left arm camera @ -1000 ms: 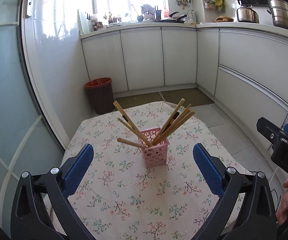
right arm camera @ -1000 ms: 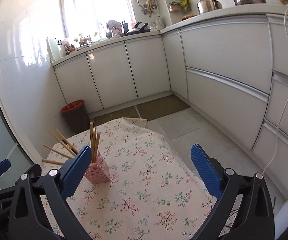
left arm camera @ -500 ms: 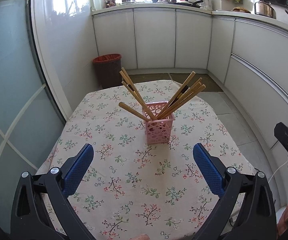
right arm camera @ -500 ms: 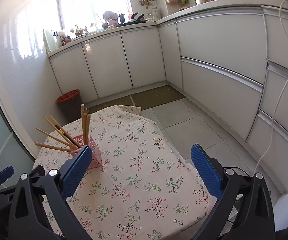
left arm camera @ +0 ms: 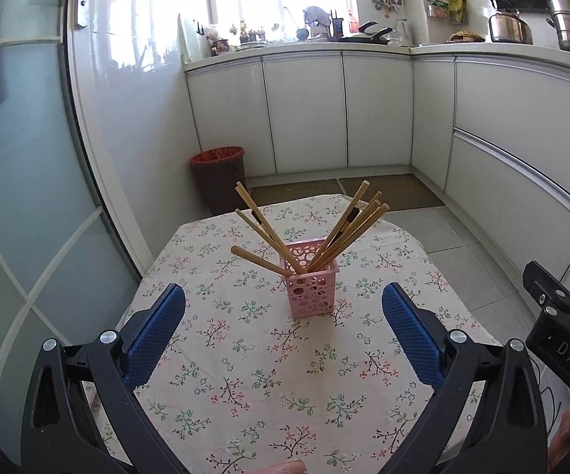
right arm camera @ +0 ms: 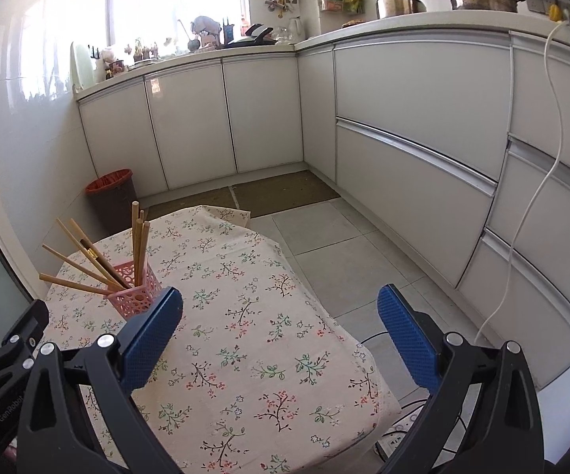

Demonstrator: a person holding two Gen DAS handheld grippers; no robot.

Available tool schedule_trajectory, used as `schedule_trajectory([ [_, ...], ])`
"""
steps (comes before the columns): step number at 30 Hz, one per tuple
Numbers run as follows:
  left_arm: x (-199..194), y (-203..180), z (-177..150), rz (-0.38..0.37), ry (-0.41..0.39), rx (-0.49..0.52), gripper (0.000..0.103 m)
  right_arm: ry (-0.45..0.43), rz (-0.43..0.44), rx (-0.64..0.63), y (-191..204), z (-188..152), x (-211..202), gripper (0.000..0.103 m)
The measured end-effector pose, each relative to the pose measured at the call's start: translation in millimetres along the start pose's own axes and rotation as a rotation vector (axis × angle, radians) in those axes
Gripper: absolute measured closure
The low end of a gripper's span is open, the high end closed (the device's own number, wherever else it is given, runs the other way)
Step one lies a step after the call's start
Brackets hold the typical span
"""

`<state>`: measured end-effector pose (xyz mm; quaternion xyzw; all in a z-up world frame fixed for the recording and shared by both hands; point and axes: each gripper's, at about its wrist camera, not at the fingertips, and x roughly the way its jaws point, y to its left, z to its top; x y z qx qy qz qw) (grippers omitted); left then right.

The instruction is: Organize utensils

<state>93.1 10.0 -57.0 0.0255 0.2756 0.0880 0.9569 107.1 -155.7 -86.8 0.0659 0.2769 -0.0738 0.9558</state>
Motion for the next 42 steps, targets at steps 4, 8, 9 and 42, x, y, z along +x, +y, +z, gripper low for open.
schedule_trajectory([
  [4, 1, 5, 2, -0.012, 0.009, -0.021, 0.007, 0.008, 0.001, -0.036, 8, -2, 1, 0.007],
  [8, -2, 7, 4, -0.025, 0.006, -0.034, 0.007, -0.006, 0.007, -0.041, 11, -1, -4, 0.007],
  [9, -4, 8, 5, -0.024, 0.0, -0.037, 0.007, -0.011, 0.007, -0.041, 12, 0, -6, 0.007],
  [42, -18, 14, 12, -0.046, -0.026, -0.071, 0.007, -0.018, -0.031, -0.017, 8, 1, -18, 0.007],
])
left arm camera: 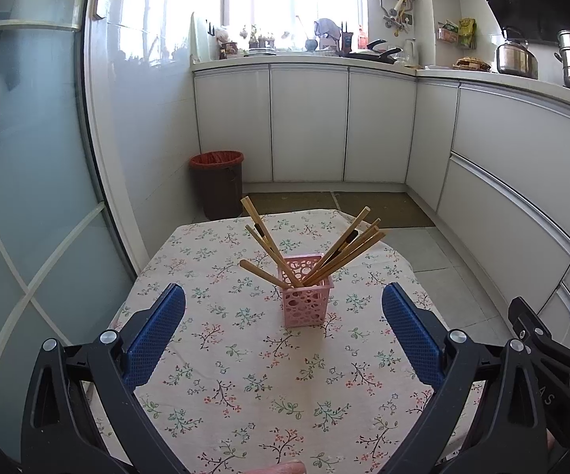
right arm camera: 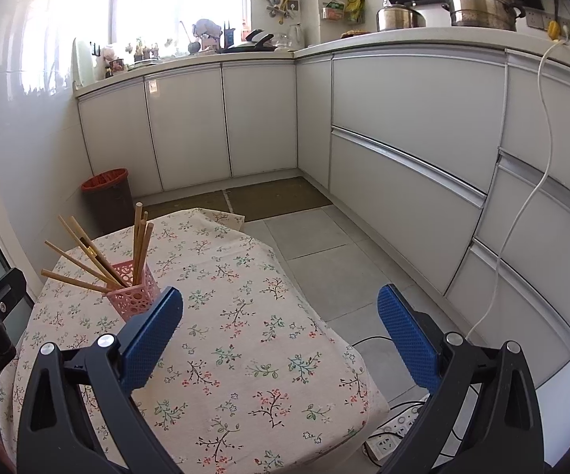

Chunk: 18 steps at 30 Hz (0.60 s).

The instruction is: Organize utensils

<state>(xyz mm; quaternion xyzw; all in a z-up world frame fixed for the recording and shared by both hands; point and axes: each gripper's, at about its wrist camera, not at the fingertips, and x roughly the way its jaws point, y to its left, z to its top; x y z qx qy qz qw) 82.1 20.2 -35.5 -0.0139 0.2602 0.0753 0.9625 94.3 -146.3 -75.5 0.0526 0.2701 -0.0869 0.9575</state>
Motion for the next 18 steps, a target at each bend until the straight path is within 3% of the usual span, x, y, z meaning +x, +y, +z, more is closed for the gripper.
schedule_trajectory([
  [18, 2, -10, 3, -0.009, 0.004, 0.009, 0.007, 0.018, -0.002, 0.022, -7, 1, 4, 0.007],
])
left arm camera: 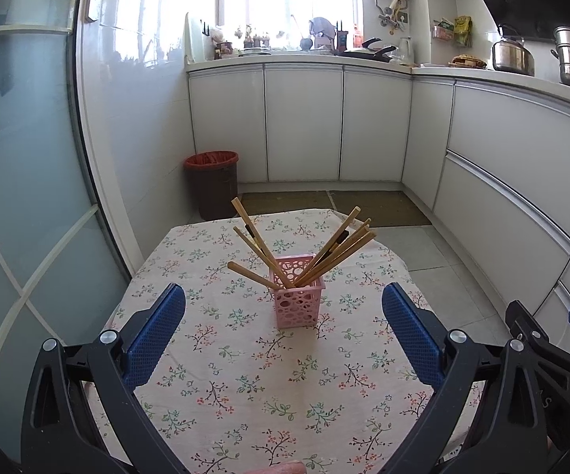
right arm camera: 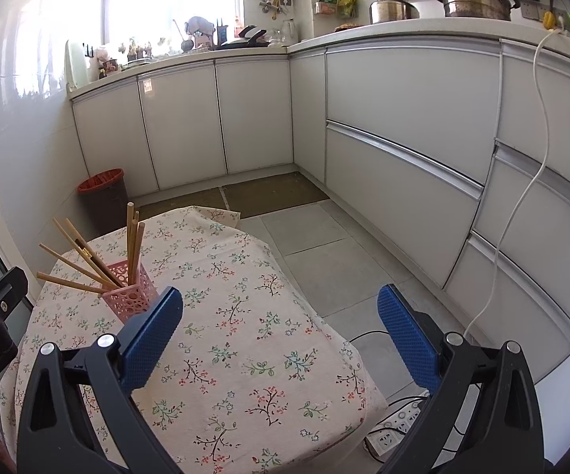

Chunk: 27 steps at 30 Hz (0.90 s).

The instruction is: Organize utensils

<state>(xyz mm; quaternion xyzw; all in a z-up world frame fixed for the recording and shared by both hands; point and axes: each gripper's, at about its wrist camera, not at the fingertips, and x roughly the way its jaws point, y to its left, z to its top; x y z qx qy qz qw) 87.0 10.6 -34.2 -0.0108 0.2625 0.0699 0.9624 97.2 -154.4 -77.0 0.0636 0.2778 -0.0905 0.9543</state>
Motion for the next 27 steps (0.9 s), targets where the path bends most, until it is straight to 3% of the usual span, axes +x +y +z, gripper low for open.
schedule_trajectory([
  [12, 1, 2, 0, 0.008, -0.004, -0.004, 0.007, 0.005, 0.002, -0.002, 0, -1, 1, 0.007],
  [15, 6, 0, 0, -0.04, 0.025, 0.004, 0.007, 0.006, 0.002, -0.003, 0, -2, 0, 0.007],
  [19, 13, -3, -3, -0.035, 0.051, 0.024, 0.007, 0.009, 0.003, -0.005, 1, -1, 1, 0.007],
  [27, 3, -6, -4, -0.044, -0.011, 0.048, 0.019, 0.005, 0.005, -0.003, 0, -1, 0, 0.007],
])
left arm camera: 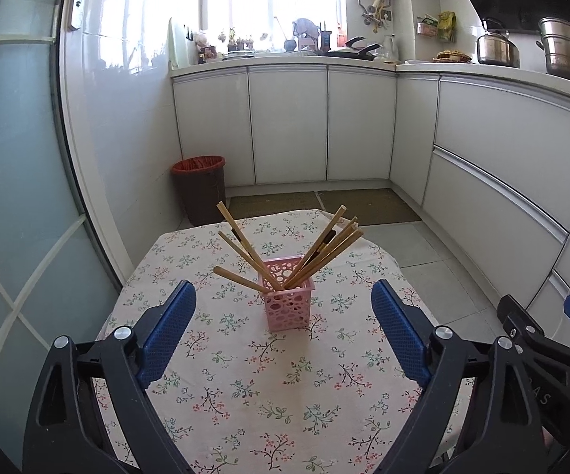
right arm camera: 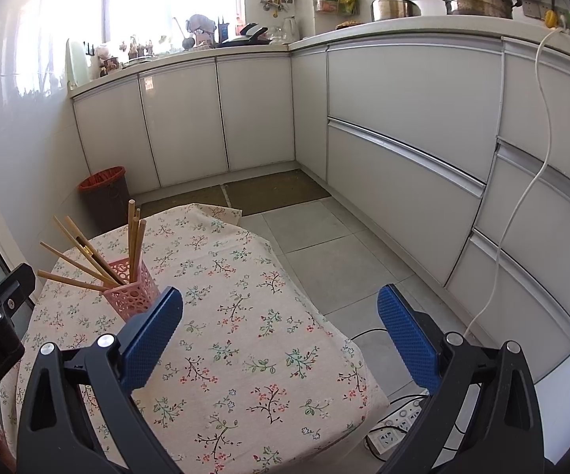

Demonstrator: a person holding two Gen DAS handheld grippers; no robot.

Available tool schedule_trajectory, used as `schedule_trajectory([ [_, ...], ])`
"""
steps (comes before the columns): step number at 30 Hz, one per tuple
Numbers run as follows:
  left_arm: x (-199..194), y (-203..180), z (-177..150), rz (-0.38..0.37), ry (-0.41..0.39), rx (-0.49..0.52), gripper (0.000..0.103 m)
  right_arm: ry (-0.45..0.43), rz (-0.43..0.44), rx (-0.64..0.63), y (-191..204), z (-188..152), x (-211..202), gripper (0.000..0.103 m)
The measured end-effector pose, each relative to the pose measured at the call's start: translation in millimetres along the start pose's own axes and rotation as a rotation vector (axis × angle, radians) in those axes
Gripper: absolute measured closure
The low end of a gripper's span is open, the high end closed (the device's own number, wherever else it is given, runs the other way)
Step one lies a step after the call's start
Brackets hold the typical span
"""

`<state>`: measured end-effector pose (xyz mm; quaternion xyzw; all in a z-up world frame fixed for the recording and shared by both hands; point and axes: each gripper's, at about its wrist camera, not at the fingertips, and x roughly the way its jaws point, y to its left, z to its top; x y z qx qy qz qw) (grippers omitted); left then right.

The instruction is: Organize utensils

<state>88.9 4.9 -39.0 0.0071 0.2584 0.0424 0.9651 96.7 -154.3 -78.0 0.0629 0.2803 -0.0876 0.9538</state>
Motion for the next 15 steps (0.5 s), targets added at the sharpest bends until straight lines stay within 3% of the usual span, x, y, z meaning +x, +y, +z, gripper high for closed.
schedule_trajectory([
  [6, -3.9, -2.9, 0.9, -0.006, -0.025, 0.016, 0.023, -0.011, 0.005, 0.013, -3.0, 2.0, -2.6, 0.007],
  [10, -1.8, 0.3, 2.5, 0.007, -0.009, 0.004, 0.008, -0.022, 0.009, 0.025, -4.4, 3.0, -4.7, 0.007],
  [15, -0.2, -0.5, 1.4, 0.015, 0.001, 0.011, 0.007, -0.019, 0.013, 0.03, -4.4, 2.4, -3.6, 0.007],
])
